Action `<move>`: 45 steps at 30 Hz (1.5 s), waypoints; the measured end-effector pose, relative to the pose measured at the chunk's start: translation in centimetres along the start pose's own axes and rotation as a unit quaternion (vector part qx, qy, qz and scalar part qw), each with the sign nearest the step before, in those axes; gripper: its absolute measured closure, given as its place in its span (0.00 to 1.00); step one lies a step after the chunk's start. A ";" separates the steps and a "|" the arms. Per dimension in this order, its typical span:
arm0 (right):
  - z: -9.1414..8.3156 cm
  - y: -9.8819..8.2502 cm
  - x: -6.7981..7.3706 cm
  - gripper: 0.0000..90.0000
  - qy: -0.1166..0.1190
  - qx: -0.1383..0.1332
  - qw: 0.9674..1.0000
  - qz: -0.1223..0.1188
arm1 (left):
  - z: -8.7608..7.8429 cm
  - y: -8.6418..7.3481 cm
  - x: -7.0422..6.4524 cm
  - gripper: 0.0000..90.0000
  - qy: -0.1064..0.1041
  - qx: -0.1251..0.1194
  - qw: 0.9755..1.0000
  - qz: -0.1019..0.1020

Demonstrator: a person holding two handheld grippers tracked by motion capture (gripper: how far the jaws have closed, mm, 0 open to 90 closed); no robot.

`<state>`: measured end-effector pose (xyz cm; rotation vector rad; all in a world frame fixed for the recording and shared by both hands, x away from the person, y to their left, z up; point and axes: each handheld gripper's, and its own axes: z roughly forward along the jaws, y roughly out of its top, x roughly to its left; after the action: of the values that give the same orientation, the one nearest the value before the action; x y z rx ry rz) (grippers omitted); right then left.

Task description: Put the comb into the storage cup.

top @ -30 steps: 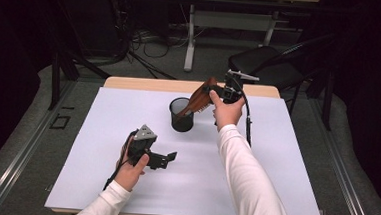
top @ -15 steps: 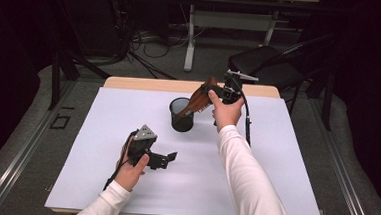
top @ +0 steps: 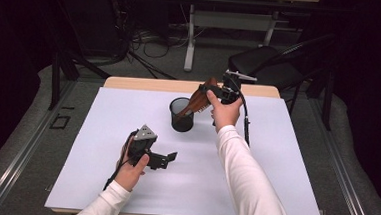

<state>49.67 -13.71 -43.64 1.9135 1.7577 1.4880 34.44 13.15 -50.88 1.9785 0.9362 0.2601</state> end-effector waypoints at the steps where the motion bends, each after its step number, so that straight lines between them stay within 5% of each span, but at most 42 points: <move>1: 0.0 0.0 0.0 0.28 0.000 0.001 1.000 0.001 | 0.0 0.0 0.0 0.00 0.000 0.000 1.000 0.000; 45: -1.5 0.8 -0.3 0.10 -0.015 -0.017 1.000 -0.019 | 0.0 0.0 -0.1 0.00 0.000 0.000 1.000 0.002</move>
<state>49.14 -14.93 -42.54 1.8651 1.7358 1.4590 34.42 13.08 -50.89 1.9802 0.9328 0.2613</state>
